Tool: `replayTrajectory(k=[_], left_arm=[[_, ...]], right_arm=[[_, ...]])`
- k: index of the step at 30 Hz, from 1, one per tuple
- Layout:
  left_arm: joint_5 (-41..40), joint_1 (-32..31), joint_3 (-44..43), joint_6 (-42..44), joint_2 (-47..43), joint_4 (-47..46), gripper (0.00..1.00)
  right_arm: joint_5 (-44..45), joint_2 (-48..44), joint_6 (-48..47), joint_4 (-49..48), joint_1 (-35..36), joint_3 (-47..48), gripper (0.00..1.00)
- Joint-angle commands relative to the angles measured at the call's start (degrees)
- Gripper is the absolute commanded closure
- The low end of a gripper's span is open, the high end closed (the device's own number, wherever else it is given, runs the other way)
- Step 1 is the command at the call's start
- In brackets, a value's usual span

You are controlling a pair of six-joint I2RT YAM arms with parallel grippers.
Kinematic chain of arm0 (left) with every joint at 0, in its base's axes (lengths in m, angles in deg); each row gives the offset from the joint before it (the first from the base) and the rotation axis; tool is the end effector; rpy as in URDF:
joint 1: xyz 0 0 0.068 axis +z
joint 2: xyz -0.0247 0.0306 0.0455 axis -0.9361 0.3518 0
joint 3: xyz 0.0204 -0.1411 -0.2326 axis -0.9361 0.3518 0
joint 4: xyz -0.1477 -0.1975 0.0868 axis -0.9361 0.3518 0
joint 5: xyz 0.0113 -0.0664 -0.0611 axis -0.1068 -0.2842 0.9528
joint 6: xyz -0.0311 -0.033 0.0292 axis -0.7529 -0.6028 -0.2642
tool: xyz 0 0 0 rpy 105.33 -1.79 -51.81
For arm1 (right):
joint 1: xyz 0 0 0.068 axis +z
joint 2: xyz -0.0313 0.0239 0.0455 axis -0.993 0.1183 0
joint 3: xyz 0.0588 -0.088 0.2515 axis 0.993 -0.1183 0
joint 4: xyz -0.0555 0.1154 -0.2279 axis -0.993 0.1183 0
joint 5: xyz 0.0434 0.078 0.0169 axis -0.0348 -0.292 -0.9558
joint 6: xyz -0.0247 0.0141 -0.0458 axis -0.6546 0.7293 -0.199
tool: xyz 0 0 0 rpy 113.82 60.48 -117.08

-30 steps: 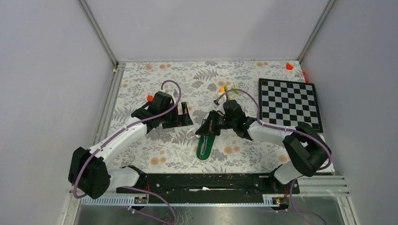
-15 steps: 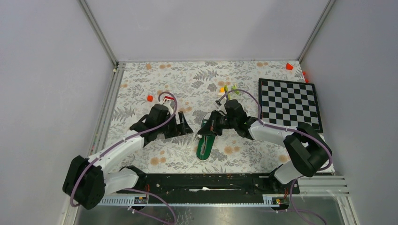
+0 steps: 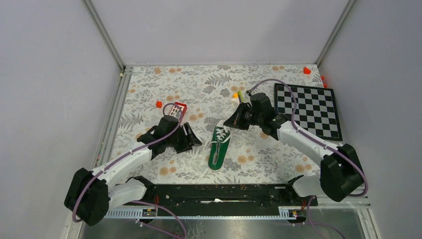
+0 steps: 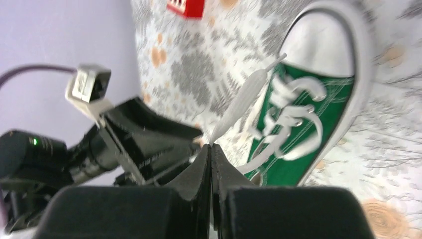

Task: Tie the shoes
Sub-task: Cross the shoelace with the shoelace.

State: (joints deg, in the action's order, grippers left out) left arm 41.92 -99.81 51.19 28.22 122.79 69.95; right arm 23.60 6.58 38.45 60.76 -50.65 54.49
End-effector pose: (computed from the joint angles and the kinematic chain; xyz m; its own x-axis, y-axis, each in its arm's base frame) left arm 0.1789 -0.1139 0.2045 -0.8758 -0.3661 -0.3146 -0.0925 0.7669 -0.6350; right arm 0.2474 0.1750 0.2467 -0.8821 0.3045 -0.3594 -0.1365 0.5650 0.8137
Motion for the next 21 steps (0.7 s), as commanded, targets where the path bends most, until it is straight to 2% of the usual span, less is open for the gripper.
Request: replayTrajectory(k=[1, 3, 7, 10, 15, 21], left_arm=[[4.0, -2.2, -4.1, -6.8, 1.6, 1.5, 0.33], [5.6, -2.7, -4.9, -9.3, 2.4, 2.1, 0.21], [7.9, -2.8, -3.3, -19.0, 4.2, -0.3, 0.12], [11.3, -2.8, 1.7, -29.2, 5.0, -11.0, 0.11], [11.1, -2.8, 9.1, -44.0, 7.6, -26.6, 0.12], [6.2, -3.0, 7.6, -48.4, 11.0, -21.8, 0.11]], right_arm=[[13.9, -2.9, -6.2, 12.4, -2.0, 5.8, 1.00], [18.6, -3.9, -5.9, 14.3, -2.8, 6.2, 1.00], [25.0, -6.2, -5.4, 16.5, -3.0, 5.2, 1.00], [25.6, -7.3, -5.3, 16.4, -3.0, 3.5, 1.00], [24.0, -8.7, -4.6, 15.8, -3.0, 0.3, 1.00], [24.0, -10.9, -4.4, 15.7, -3.0, -2.1, 1.00]])
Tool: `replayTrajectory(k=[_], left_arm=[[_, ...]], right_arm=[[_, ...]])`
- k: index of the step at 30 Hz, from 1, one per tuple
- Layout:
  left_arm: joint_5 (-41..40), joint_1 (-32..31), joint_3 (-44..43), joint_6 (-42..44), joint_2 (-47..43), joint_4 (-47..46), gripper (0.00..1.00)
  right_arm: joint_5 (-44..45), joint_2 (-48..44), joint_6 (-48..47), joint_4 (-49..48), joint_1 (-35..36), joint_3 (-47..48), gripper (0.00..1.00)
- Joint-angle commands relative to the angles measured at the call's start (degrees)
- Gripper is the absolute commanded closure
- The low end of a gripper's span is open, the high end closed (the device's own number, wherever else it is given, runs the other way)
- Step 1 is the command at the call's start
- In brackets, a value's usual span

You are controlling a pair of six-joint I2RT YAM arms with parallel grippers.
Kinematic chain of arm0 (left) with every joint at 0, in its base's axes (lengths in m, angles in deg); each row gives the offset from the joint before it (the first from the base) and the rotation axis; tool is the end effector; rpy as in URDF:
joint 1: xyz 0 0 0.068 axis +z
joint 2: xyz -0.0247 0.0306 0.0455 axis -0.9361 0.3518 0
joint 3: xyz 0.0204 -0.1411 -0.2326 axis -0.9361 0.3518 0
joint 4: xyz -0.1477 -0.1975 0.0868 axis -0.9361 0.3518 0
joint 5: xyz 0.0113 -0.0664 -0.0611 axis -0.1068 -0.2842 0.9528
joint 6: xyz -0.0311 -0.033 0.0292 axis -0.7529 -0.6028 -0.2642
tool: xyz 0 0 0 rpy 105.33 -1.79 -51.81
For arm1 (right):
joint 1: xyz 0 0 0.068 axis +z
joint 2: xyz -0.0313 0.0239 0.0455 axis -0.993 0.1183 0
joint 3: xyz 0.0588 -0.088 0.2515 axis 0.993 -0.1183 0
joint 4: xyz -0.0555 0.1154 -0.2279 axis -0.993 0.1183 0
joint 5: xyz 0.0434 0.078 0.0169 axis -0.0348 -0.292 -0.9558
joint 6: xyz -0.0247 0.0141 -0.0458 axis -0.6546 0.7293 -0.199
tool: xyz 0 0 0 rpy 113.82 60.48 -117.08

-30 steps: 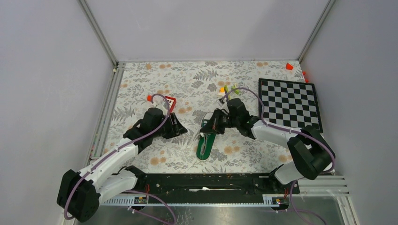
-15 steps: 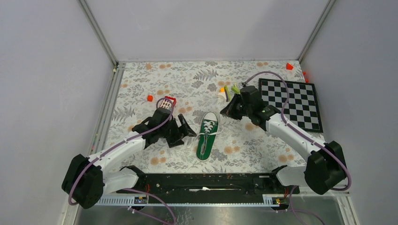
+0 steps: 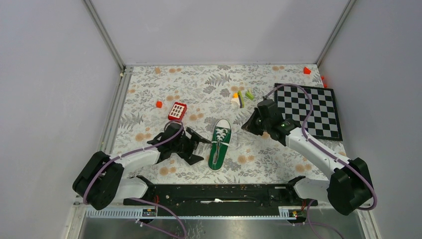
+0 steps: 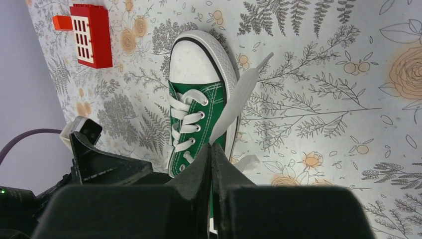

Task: Tie the shoes
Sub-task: Cross the shoelace with the shoelace.

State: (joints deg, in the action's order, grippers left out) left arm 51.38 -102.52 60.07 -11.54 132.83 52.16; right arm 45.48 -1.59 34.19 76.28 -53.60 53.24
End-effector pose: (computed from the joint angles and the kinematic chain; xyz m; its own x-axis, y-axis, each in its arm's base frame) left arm 0.1755 -0.1304 0.1470 -0.7100 -0.6449 0.2830 -0.6258 0.3935 -0.6734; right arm 0.2313 0.1329 0.2514 -0.7457 0.4414 -0.4992 0.0676 0.7954 0.6023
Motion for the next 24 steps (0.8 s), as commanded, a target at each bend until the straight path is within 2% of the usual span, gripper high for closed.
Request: replayTrajectory(k=[1, 7, 11, 13, 17, 20, 21, 23, 24], left_arm=[[-4.0, -0.4, -1.4, -9.2, 1.7, -4.4, 0.11], [-4.6, -0.5, -5.5, -11.6, 8.2, -5.6, 0.13], [-4.3, -0.5, -6.8, -14.0, 12.5, -9.4, 0.24], [-4.7, -0.6, -8.3, -13.8, 13.6, -8.4, 0.27], [-6.6, -0.5, -8.8, -13.9, 13.9, -7.7, 0.41], [-8.8, -0.5, -10.6, -11.9, 13.6, -4.5, 0.58], [-10.8, -0.5, -11.7, -10.4, 13.5, -2.3, 0.67], [-14.9, -0.6, -15.2, -6.1, 13.2, 3.3, 0.79], [-15.4, -0.6, -16.6, -4.5, 13.4, 4.9, 0.88]], right_arm=[[2.1, -3.1, -0.1, 0.2, -0.1, -1.1, 1.00], [0.4, -4.1, 0.1, 0.1, -0.1, -2.1, 1.00], [0.1, -4.8, 0.2, 0.0, -0.1, -3.1, 1.00], [0.3, -5.6, 0.3, 0.1, -0.1, -3.8, 1.00], [0.5, -6.6, -0.2, 1.1, -0.1, -4.5, 1.00], [0.8, -7.5, -1.2, 2.2, -0.1, -5.5, 1.00], [1.2, -7.7, -1.7, 2.9, -0.1, -5.8, 0.91], [3.7, -7.8, -3.0, 5.8, -0.1, -5.8, 0.38], [6.0, -7.8, -3.9, 8.1, -0.1, -5.5, 0.19]])
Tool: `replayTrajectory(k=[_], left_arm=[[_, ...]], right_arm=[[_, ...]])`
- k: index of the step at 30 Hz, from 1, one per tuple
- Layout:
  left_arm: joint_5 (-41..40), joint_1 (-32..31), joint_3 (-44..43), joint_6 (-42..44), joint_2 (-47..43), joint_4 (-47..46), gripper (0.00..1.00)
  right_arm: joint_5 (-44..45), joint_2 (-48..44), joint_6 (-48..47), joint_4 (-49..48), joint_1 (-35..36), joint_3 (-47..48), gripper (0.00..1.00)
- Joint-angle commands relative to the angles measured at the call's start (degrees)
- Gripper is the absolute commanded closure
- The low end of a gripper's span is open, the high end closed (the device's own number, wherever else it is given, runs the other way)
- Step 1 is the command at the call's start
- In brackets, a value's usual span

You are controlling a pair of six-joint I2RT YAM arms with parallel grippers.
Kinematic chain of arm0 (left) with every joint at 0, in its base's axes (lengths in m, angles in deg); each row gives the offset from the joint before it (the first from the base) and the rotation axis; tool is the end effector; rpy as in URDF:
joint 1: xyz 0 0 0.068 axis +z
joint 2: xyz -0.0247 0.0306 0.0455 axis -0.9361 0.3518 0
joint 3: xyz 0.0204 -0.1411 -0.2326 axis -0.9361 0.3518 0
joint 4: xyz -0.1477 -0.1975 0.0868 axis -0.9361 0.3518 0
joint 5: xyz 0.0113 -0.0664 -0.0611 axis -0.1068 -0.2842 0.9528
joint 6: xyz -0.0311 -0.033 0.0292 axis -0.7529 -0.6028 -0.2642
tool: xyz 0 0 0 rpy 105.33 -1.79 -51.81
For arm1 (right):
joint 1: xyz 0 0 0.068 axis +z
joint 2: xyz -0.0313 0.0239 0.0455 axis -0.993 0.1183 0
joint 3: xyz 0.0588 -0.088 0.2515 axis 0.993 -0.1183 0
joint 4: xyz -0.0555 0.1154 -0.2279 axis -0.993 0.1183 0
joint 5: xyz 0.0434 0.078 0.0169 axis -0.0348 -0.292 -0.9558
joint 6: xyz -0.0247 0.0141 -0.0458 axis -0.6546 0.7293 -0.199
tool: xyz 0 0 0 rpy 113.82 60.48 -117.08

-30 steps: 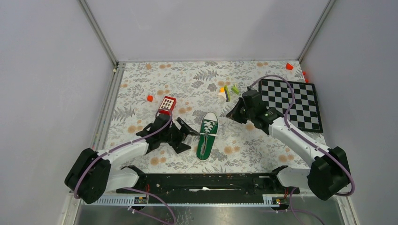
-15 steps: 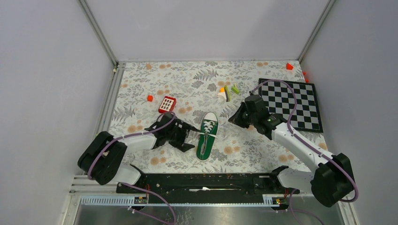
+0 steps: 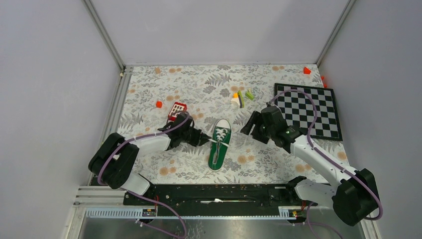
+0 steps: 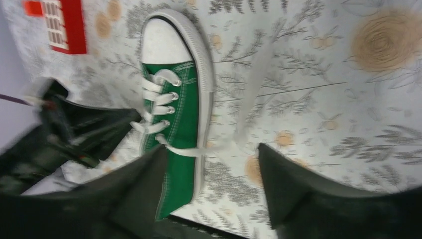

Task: Tie the shoes
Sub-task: Cross the shoelace with the shoelace.

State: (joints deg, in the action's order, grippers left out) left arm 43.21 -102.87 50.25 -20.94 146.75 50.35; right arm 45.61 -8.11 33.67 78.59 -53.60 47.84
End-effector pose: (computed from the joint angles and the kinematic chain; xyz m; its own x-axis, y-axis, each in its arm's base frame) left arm 0.2191 -0.1550 0.1415 -0.5409 -0.7888 0.2918 -0.7431 0.2857 -0.6052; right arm 0.2067 0.1188 0.2430 -0.7542 0.4297 -0.4966 0.0725 0.8061 0.5874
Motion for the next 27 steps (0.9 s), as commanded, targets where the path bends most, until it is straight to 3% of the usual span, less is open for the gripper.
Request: replayTrajectory(k=[1, 2, 6, 11, 18, 22, 27], left_arm=[[-7.3, -0.3, -8.0, 6.3, -0.4, 7.3, 0.94], [-7.4, -0.3, -9.2, 7.3, -0.3, 8.1, 1.00], [-7.5, -0.3, -10.8, 10.1, -1.0, 9.5, 1.00], [-6.7, -0.3, -11.7, 13.5, -1.7, 11.4, 1.00], [-5.6, -0.3, -11.3, 15.5, -1.1, 12.0, 1.00], [-6.0, -0.3, -11.6, 16.7, -1.6, 12.1, 1.00], [-7.5, 0.3, -12.0, 18.6, -3.1, 14.0, 1.00]], right_arm=[[7.1, -1.6, -3.7, 8.2, -0.1, 0.2, 0.12], [9.6, -2.3, -3.4, 10.6, -0.1, 0.6, 0.10], [9.3, -9.2, 3.4, 11.6, -0.1, -2.8, 0.13], [-4.7, -13.7, 29.5, -11.6, 0.2, -20.0, 0.30], [-13.4, -1.2, 45.1, -27.9, 0.5, -23.1, 0.22], [-18.0, 10.6, 55.3, -41.7, 1.5, -25.6, 0.27], [-19.0, 19.5, 63.2, -51.5, 3.3, -27.1, 0.31]])
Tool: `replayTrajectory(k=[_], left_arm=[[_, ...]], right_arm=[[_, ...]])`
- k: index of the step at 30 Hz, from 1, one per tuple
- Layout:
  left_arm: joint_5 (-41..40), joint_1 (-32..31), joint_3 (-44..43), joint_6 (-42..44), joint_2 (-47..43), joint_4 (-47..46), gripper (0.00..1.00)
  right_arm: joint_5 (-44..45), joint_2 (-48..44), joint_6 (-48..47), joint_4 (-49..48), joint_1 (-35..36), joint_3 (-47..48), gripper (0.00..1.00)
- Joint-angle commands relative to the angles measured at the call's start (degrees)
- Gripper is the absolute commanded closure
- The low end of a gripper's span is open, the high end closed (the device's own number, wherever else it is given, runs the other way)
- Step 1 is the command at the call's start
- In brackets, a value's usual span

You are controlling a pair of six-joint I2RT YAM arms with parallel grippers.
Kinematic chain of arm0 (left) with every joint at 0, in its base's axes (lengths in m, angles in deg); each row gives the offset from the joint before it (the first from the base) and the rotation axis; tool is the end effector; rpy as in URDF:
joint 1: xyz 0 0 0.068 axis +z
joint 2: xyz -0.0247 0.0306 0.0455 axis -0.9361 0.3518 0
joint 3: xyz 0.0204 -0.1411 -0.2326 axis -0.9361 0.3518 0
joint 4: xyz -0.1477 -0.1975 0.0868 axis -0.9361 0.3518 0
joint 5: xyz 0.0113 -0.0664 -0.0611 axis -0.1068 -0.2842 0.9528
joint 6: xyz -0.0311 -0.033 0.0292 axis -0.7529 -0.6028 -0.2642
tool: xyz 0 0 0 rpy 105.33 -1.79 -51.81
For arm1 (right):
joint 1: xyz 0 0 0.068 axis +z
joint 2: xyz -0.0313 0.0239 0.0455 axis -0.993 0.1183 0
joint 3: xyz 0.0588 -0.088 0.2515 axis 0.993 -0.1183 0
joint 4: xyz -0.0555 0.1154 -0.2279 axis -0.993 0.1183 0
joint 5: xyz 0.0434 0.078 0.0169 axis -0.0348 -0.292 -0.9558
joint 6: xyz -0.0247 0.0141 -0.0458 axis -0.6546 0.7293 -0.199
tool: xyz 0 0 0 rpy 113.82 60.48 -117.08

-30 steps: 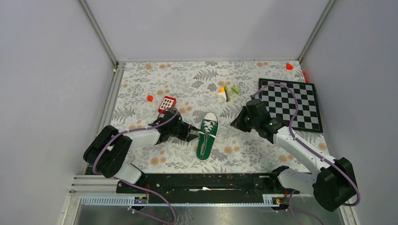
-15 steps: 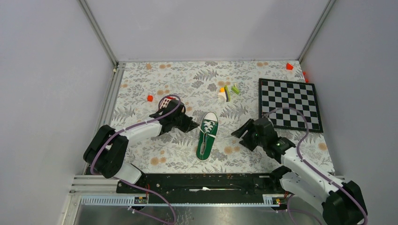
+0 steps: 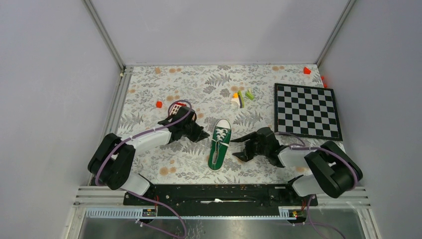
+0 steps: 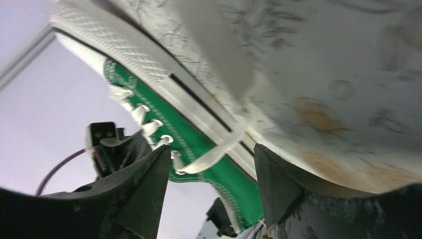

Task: Tie the shoes
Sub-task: Cross the shoelace with the shoelace.

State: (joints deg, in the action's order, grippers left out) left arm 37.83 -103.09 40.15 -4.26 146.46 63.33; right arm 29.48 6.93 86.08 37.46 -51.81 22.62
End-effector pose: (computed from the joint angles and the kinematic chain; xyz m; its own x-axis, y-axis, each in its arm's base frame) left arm 0.2365 -0.1639 0.1766 -0.6931 -0.7195 0.0441 -0.5831 0.5237 -0.6211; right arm 0.1821 0.1240 0.1150 -0.5886 0.7360 0.3344 0.6565 0.1937 0.7291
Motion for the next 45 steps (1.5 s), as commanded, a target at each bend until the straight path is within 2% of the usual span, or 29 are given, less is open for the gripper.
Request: replayTrajectory(k=[1, 5, 9, 16, 22, 26, 29, 35, 39, 42, 45], left_arm=[[-2.3, 0.6, -1.7, 2.1, -3.2, 0.8, 1.00], [-3.3, 0.6, -1.4, 4.1, -3.7, 1.1, 1.00], [-0.4, 0.7, -2.2, 6.5, -2.3, 0.2, 1.00], [1.0, 0.6, -2.0, 9.1, -1.4, -0.7, 1.00], [0.5, 0.6, -1.2, 10.9, -2.7, -0.9, 1.00], [1.2, 0.5, -1.4, 11.9, -3.3, -1.4, 1.00], [1.3, 0.1, -1.8, 13.0, -3.3, -1.4, 1.00], [1.9, -0.2, -0.9, 12.8, -3.2, -2.3, 1.00], [2.2, -0.2, -0.4, 12.8, -3.3, -2.6, 1.00], [2.1, -0.2, -0.4, 13.1, -3.4, -2.6, 1.00], [1.9, -0.2, -0.5, 14.0, -3.9, -2.5, 1.00]], right_arm=[[-3.0, 5.1, 10.9, -10.4, 1.7, -1.6, 0.31], [-2.0, 6.7, 12.0, -10.3, 1.7, -1.4, 0.34], [-1.0, 7.0, 13.4, -10.9, 1.7, -2.3, 0.39], [2.7, 0.1, 10.1, 1.8, 1.8, -1.3, 0.44], [3.9, 0.6, 6.1, 6.1, 1.8, 2.2, 0.46], [3.8, 2.4, 6.2, 4.9, 1.8, 2.8, 0.46], [3.1, 4.0, 6.7, 2.3, 1.9, 3.0, 0.54], [2.3, 6.5, 7.6, -3.8, 1.9, 3.1, 0.79], [3.9, 4.1, 7.6, -3.4, 1.9, 1.8, 1.00], [7.0, 0.0, 4.5, -0.5, 1.9, 1.5, 1.00], [10.0, -4.3, -3.8, 4.4, 1.9, 4.3, 1.00]])
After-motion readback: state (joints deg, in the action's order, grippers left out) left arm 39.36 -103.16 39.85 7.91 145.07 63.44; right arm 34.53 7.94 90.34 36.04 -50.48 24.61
